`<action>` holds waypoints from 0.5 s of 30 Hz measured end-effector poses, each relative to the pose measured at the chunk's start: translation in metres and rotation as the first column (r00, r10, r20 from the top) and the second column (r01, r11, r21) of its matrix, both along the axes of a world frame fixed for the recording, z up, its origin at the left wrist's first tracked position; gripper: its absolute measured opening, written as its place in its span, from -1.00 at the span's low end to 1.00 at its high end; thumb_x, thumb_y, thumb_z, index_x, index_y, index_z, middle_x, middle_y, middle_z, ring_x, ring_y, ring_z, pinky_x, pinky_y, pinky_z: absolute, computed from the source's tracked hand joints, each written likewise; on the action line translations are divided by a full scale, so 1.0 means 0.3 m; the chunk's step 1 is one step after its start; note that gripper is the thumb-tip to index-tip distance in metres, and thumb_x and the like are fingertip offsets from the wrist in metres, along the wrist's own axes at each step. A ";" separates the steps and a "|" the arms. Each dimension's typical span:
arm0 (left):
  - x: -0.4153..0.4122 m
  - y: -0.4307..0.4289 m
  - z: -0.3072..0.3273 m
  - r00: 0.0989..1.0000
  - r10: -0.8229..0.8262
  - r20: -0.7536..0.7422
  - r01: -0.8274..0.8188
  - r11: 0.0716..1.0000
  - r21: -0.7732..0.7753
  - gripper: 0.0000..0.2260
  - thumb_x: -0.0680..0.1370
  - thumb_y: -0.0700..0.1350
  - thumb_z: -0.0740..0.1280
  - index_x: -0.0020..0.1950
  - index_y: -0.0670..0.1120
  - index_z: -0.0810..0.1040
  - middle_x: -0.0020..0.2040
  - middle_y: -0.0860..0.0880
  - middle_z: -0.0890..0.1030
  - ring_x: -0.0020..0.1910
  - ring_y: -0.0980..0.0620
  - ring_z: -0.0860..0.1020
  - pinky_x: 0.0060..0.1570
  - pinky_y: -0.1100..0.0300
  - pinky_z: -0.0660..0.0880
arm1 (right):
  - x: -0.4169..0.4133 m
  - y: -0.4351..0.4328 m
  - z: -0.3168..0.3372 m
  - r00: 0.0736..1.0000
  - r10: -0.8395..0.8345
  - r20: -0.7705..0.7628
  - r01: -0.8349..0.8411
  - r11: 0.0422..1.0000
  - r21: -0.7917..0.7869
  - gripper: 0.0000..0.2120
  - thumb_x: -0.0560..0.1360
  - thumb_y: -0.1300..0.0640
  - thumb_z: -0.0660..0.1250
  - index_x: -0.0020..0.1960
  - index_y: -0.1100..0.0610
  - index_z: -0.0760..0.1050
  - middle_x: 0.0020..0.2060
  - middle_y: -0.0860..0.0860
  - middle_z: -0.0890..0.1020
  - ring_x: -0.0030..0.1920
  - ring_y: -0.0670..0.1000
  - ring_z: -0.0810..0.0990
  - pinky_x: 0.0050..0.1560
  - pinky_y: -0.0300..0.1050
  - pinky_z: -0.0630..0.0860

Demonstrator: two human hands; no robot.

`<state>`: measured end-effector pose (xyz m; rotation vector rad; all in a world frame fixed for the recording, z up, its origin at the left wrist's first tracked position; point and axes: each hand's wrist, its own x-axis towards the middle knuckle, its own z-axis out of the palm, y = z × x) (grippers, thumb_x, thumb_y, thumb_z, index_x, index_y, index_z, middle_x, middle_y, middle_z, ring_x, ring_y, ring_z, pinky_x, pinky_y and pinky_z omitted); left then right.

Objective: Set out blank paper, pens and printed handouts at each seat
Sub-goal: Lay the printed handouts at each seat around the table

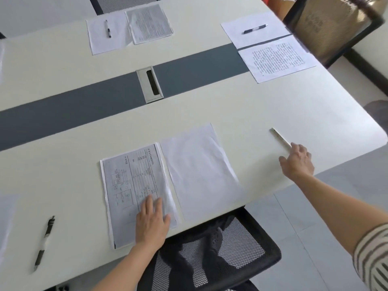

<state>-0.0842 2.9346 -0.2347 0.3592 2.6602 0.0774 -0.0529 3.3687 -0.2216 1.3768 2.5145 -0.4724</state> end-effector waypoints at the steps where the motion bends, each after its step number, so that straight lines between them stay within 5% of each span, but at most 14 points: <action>1: 0.005 0.002 -0.004 1.000 -0.009 -0.007 0.008 1.000 -0.019 -0.52 0.60 0.07 0.14 0.47 -0.08 0.20 0.56 -0.18 0.10 0.55 -0.16 0.07 0.43 -0.01 0.24 | 0.000 0.033 -0.010 1.000 -0.027 0.010 0.027 1.000 -0.002 -0.47 0.56 0.06 0.25 0.48 0.13 0.21 0.43 0.15 0.30 0.40 0.21 0.27 0.23 0.16 0.40; 8: 0.001 0.015 -0.005 1.000 -0.002 0.005 0.003 0.998 -0.066 -0.52 0.59 0.08 0.14 0.47 -0.07 0.20 0.56 -0.19 0.10 0.55 -0.17 0.04 0.46 -0.05 0.18 | -0.033 0.088 -0.010 0.996 -0.091 0.008 0.091 0.994 -0.060 -0.71 0.53 0.14 0.21 0.21 0.13 0.54 0.14 0.20 0.59 0.16 0.24 0.53 0.11 0.02 0.45; 15: -0.008 0.021 0.011 0.998 0.033 0.051 -0.030 0.999 -0.045 -0.50 0.61 0.09 0.12 0.50 -0.05 0.13 0.58 -0.16 0.03 0.56 -0.14 -0.02 0.49 -0.04 0.13 | -0.177 -0.361 0.079 0.913 0.317 -0.255 -0.377 0.896 -0.236 -0.82 0.48 0.02 0.34 0.04 0.07 0.59 -0.10 0.00 0.67 -0.04 0.10 0.60 -0.02 -0.03 0.53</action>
